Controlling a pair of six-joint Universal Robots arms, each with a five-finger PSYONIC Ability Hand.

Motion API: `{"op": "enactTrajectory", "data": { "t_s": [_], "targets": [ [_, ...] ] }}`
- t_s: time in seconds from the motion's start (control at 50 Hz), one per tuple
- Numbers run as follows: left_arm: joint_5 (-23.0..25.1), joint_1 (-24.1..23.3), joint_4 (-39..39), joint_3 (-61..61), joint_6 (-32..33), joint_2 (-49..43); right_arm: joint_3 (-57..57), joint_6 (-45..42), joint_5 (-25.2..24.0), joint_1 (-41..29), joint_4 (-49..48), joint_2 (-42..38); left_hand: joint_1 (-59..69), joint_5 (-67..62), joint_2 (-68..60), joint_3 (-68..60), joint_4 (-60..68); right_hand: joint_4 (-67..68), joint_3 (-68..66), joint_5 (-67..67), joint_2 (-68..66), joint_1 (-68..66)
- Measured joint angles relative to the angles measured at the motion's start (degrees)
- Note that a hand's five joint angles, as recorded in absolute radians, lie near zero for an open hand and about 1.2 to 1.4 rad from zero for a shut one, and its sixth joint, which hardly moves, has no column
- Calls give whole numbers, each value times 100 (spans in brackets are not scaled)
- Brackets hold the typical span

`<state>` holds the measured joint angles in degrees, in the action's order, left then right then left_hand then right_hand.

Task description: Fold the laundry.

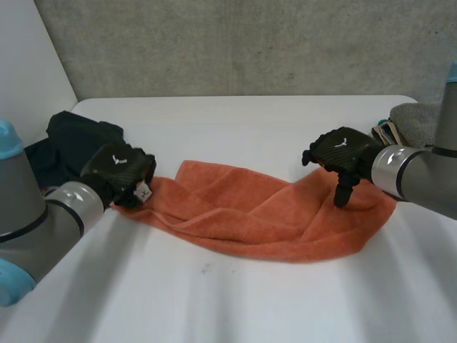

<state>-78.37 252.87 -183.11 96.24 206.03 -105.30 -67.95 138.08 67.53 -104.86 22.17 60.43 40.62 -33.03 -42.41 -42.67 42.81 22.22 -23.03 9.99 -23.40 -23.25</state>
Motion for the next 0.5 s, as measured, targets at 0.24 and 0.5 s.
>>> {"op": "enactTrajectory", "data": {
  "t_s": [0.24,0.5],
  "targets": [
    [73,225,41,-159,64,-942,-657,99,56,-82,-572,32,-584,960,822,835,-878,0,0,0,0,0],
    [-2,183,-27,-822,51,-1726,-1124,57,88,46,-912,52,-54,341,277,309,-309,0,0,0,0,0]
  ]
}}
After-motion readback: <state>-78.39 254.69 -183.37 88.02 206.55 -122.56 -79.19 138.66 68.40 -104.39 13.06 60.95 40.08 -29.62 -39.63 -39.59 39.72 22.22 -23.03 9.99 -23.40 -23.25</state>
